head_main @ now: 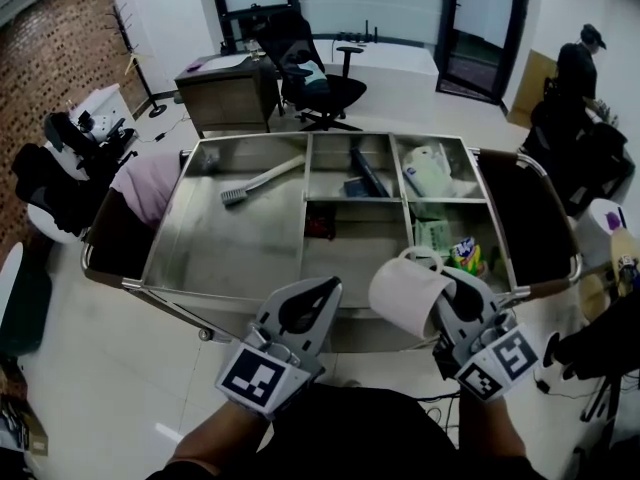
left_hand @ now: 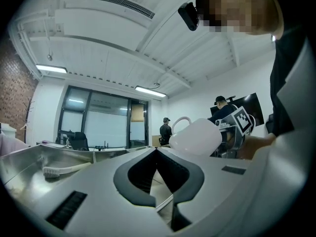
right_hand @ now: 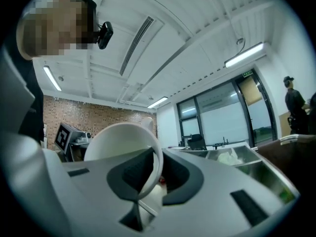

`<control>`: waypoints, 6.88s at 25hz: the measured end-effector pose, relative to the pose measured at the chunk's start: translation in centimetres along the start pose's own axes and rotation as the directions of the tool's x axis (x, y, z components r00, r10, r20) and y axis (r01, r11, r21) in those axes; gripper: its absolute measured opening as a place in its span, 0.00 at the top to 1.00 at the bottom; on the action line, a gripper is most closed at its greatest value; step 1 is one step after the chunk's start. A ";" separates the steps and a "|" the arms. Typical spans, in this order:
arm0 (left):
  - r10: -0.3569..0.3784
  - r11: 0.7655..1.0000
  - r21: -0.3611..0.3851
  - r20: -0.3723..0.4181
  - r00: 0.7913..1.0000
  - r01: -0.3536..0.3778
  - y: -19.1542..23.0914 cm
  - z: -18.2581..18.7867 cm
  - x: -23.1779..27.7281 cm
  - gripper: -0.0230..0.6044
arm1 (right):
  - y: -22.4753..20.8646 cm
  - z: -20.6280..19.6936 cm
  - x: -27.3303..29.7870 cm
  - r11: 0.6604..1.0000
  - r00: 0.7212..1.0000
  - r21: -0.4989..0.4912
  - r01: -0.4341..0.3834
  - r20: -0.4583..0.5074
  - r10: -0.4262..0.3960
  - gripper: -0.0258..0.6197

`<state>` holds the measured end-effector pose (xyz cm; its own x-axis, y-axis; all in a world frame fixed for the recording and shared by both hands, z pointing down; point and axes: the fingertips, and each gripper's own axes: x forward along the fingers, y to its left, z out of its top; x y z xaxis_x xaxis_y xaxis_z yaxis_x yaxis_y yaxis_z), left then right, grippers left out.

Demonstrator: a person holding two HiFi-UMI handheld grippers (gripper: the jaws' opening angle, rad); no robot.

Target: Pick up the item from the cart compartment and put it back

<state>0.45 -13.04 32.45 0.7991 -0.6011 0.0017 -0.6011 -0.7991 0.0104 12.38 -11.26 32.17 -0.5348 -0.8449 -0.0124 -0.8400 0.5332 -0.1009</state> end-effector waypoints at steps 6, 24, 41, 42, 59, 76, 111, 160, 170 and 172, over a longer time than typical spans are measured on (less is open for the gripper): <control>0.010 1.000 -0.007 -0.016 1.000 -0.010 -0.2 -0.4 0.1 0.96 | -0.5 -1.1 0.0 1.000 1.000 -0.007 0.021 -0.017 -0.021 0.86; 0.014 1.000 -0.025 -0.017 1.000 -0.014 0.1 -0.9 0.6 0.96 | -0.3 -1.2 0.1 1.000 1.000 -0.005 0.014 -0.019 -0.014 0.86; 0.037 0.999 -0.022 -0.015 0.999 -0.037 1.0 -0.9 0.6 0.96 | -0.6 -0.9 0.9 1.000 0.999 -0.003 0.007 -0.047 -0.007 0.86; 0.037 0.999 -0.021 -0.016 0.999 -0.038 1.0 -0.9 0.6 0.96 | -0.7 -0.6 1.1 1.000 0.999 -0.011 0.008 -0.047 -0.008 0.86; 0.062 0.998 -0.008 -0.005 0.998 -0.062 1.9 -0.8 0.6 0.96 | -4.3 1.1 9.6 0.975 0.973 -0.220 -0.041 -0.232 -0.011 0.86; 0.080 0.997 -0.014 -0.004 0.997 -0.080 3.6 -0.7 1.2 0.96 | -6.6 -9.2 20.0 0.910 0.687 -0.313 -0.272 -0.725 -0.045 0.86; 0.064 0.997 -0.031 -0.010 0.998 -0.064 3.3 -1.1 1.6 0.96 | -5.1 -5.9 18.4 0.949 0.815 -0.243 -0.201 -0.580 0.025 0.94; 0.041 0.999 -0.030 -0.012 0.999 -0.041 1.8 -1.3 0.6 0.96 | -0.2 -2.7 1.7 0.999 1.000 0.043 0.001 0.004 -0.001 0.94; 0.026 0.999 -0.026 -0.019 0.999 -0.026 1.3 -1.3 1.0 0.96 | -0.4 -3.0 1.8 0.999 1.000 0.038 0.003 -0.016 -0.002 0.94; 0.022 0.999 -0.024 -0.018 1.000 -0.022 1.1 -1.2 1.0 0.96 | -0.3 -2.9 1.8 0.999 1.000 0.033 0.005 -0.019 -0.004 0.94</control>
<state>0.61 -14.57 33.65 0.7857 -0.6183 0.0202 -0.6186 -0.7850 0.0342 11.43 -12.82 35.09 -0.5328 -0.8462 0.0073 -0.8391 0.5272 -0.1341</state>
